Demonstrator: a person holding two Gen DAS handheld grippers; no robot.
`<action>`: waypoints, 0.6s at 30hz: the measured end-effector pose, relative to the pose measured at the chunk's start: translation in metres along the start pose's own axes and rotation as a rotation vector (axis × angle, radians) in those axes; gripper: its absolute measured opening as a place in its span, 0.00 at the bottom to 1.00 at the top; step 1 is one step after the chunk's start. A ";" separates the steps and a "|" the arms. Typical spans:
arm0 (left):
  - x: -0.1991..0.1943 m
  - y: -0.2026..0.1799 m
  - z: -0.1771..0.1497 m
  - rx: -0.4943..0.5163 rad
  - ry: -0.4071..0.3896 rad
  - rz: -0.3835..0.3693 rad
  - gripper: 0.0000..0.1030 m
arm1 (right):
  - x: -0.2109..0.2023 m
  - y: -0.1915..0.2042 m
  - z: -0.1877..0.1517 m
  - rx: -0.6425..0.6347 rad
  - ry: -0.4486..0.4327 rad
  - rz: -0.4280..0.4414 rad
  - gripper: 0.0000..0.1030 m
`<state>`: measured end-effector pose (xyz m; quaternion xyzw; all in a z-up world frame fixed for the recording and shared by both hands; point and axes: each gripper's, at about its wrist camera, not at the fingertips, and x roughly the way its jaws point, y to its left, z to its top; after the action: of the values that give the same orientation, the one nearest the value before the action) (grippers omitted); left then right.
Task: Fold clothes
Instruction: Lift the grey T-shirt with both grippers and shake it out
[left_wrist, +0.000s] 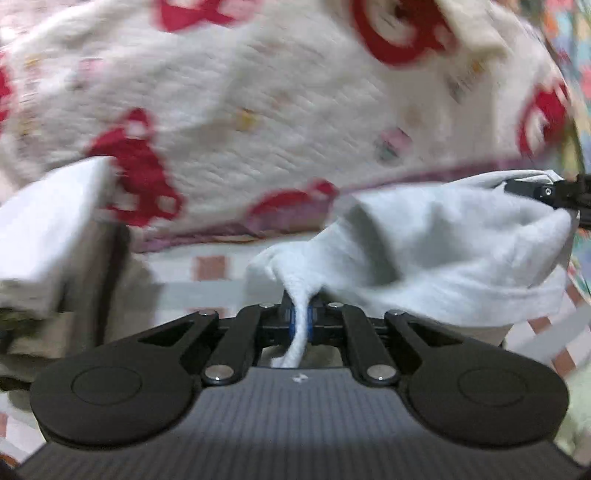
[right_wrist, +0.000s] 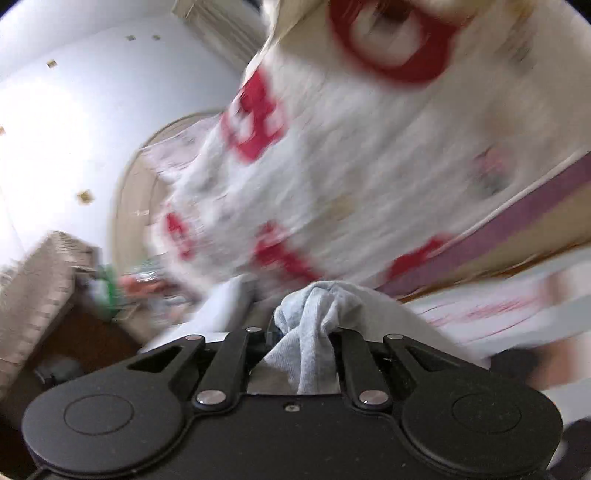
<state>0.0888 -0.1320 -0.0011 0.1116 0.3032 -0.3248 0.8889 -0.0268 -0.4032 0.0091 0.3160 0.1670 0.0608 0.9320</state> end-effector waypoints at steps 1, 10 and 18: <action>0.011 -0.020 0.000 0.020 0.025 -0.004 0.04 | -0.014 -0.015 -0.003 -0.018 -0.017 -0.090 0.14; 0.064 -0.178 0.028 0.179 0.191 0.056 0.03 | -0.085 -0.151 -0.042 0.176 0.069 -0.457 0.14; 0.099 -0.232 0.040 0.317 0.144 0.361 0.03 | -0.099 -0.163 -0.044 0.061 0.098 -0.472 0.14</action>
<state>0.0176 -0.3758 -0.0307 0.3246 0.2861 -0.1952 0.8801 -0.1337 -0.5284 -0.0960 0.2928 0.2830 -0.1487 0.9012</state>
